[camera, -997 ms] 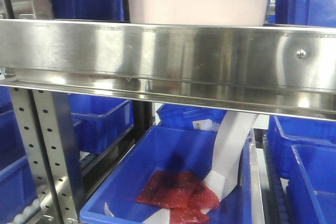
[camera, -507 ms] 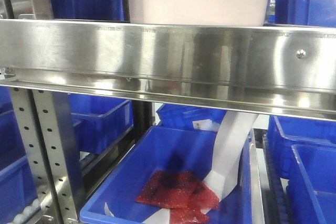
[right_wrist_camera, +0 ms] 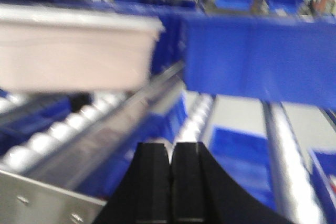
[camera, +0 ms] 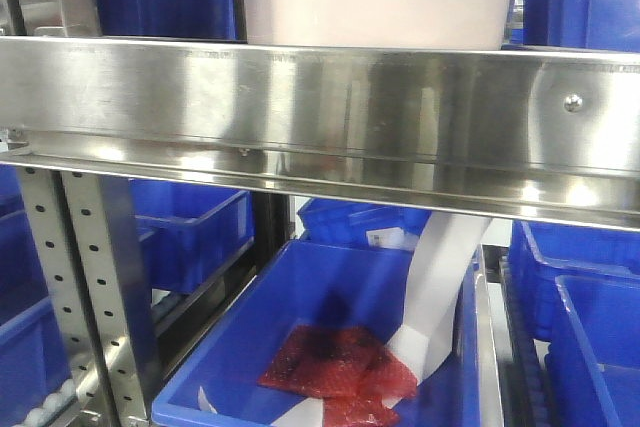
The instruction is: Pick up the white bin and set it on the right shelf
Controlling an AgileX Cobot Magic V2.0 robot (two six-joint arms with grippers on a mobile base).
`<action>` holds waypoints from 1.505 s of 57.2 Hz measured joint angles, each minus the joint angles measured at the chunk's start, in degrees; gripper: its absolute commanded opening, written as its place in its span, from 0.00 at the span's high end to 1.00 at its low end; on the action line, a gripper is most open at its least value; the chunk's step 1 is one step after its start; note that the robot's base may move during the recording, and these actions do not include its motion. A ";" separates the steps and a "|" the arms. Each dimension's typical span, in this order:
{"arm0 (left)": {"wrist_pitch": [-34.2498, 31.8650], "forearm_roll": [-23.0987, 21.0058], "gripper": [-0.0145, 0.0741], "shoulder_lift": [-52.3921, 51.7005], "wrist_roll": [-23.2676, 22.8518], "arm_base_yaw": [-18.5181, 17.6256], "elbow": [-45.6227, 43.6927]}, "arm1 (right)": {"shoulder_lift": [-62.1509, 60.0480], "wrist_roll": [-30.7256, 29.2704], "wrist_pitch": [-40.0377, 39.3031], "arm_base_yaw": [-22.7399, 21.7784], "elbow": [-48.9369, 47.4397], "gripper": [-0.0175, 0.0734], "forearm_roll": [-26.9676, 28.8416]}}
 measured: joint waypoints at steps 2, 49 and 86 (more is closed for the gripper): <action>0.00 0.00 0.97 0.00 0.00 0.00 0.00 | 0.09 4.90 0.02 0.00 0.24 0.72 -4.83; -0.03 0.00 0.97 0.00 0.00 0.00 0.00 | -16.12 22.37 -12.49 1.07 24.10 0.72 -22.99; -0.03 0.00 0.97 0.00 0.00 0.00 0.00 | -16.12 24.99 -15.53 1.11 24.10 0.72 -23.75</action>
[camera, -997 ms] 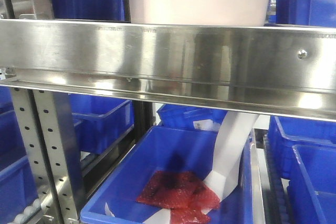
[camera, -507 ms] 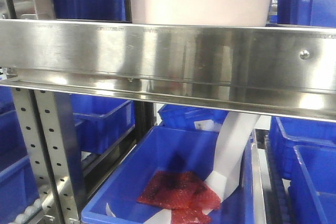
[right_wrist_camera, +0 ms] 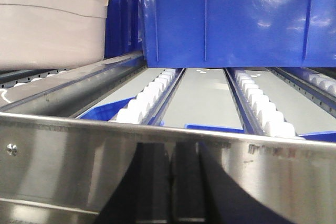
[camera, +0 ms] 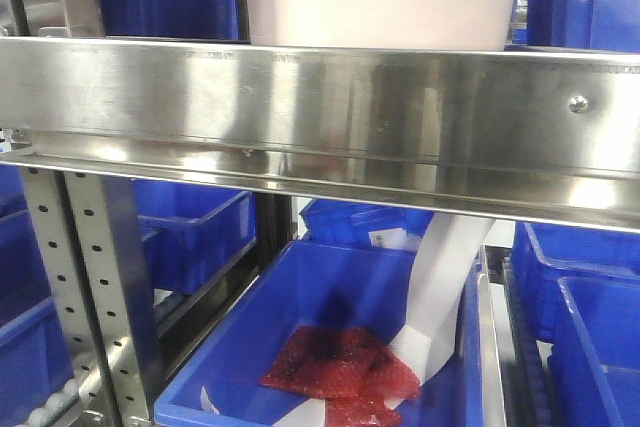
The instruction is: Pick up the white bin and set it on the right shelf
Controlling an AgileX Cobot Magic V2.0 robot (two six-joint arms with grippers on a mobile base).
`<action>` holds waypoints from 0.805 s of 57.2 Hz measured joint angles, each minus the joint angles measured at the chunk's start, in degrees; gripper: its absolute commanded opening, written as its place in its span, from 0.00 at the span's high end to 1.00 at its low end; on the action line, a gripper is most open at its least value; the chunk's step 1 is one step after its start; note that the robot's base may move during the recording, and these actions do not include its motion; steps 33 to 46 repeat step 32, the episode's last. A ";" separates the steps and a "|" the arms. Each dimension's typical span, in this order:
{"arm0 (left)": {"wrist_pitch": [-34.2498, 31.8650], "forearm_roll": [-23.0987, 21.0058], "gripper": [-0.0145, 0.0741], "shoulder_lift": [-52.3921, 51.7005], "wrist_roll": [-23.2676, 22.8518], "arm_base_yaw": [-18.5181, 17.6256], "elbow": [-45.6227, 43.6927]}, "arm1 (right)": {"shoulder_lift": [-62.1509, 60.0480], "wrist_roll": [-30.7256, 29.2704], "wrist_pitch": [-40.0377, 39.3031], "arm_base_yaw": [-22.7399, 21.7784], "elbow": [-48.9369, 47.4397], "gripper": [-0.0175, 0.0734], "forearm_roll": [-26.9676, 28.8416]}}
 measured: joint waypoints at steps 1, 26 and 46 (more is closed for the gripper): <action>0.00 0.00 0.97 0.00 0.00 0.00 0.00 | 0.00 0.10 0.00 0.00 0.00 0.72 0.00; 0.00 0.00 0.97 0.00 0.00 0.00 0.00 | 0.00 0.09 0.00 0.00 0.00 0.72 0.00; 0.00 0.00 0.97 0.00 0.00 0.00 0.00 | 0.00 0.09 0.00 0.00 0.00 0.72 0.00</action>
